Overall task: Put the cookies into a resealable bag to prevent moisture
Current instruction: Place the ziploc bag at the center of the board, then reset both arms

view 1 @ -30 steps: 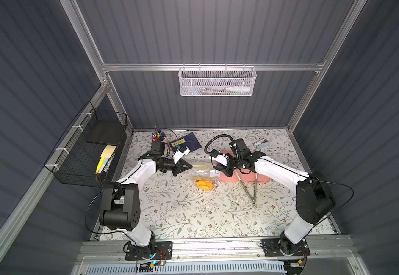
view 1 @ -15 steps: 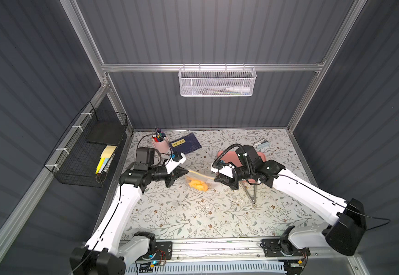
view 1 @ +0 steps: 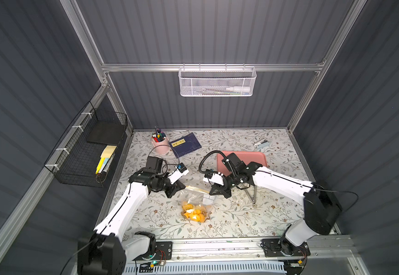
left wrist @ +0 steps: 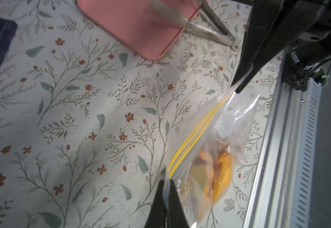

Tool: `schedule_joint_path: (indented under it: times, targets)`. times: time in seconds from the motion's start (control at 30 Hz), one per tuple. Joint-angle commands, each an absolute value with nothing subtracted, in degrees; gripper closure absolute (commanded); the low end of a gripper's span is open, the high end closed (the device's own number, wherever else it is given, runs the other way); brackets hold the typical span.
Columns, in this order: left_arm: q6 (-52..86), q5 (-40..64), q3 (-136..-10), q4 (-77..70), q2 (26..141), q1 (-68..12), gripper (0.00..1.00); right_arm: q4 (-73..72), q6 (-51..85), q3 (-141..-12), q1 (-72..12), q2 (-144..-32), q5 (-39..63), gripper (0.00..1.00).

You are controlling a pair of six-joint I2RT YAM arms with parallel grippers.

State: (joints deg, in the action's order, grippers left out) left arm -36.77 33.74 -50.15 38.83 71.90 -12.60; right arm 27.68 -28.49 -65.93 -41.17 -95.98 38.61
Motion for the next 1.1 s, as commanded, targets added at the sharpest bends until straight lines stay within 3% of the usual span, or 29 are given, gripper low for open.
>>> schedule_joint_path:
  times: [0.0,0.07,0.17,0.23,0.3,0.33,0.37,0.4,0.43,0.47,0.57,0.77,0.93,1.07]
  targets:
    - [-35.2,28.5,-53.0,28.2,80.8,-11.6,1.0,26.3,-29.0,-71.1,-38.1,-101.8,39.2,1.0]
    - [-34.6,27.6,-57.1,25.8,88.5,-11.4,1.0,24.5,-28.9,-74.6,-36.5,-105.7,38.7,0.98]
    - [-32.4,25.1,-64.0,22.8,98.2,-10.9,0.86,20.6,-26.9,-78.0,-34.4,-109.9,36.4,0.95]
    - [-28.6,22.6,-67.1,18.6,101.9,-10.6,0.64,16.4,-24.3,-79.1,-33.0,-111.6,33.7,0.8]
    - [-25.1,19.7,-68.4,13.9,103.1,-10.5,0.47,13.5,-21.8,-79.7,-32.0,-112.3,31.2,0.63]
    - [-23.0,16.8,-68.4,11.3,102.9,-10.5,0.04,11.2,-19.6,-79.7,-31.4,-112.1,28.6,0.55]
    - [-20.9,14.1,-68.2,9.0,102.1,-10.6,0.01,9.6,-18.2,-79.2,-30.8,-111.6,27.1,0.5]
    - [-19.0,10.3,-67.5,6.3,100.7,-10.7,0.0,7.0,-16.3,-77.9,-30.0,-110.2,25.7,0.43]
    - [-16.9,6.3,-66.2,3.5,98.9,-10.6,0.01,3.9,-14.2,-75.7,-28.9,-108.1,24.7,0.07]
    - [-15.4,1.8,-64.7,1.1,96.8,-10.6,0.01,0.6,-12.4,-73.1,-28.0,-105.7,23.7,0.01]
    - [-11.8,-11.6,-58.1,-6.2,89.7,-10.6,0.01,-9.7,-6.1,-62.6,-24.5,-96.2,14.9,0.01]
    - [-6.5,-19.0,-42.1,-12.7,80.8,-10.6,0.0,-20.8,-0.5,-40.7,-17.4,-77.1,-15.3,0.01]
    - [-1.7,-20.1,-33.6,-24.3,82.0,-10.5,0.01,-31.6,2.9,-23.5,-12.4,-66.4,-24.0,0.01]
    - [-1.4,-22.1,-31.8,-31.9,86.7,-10.6,0.0,-43.9,-0.2,-16.2,-11.3,-68.7,-23.0,0.01]
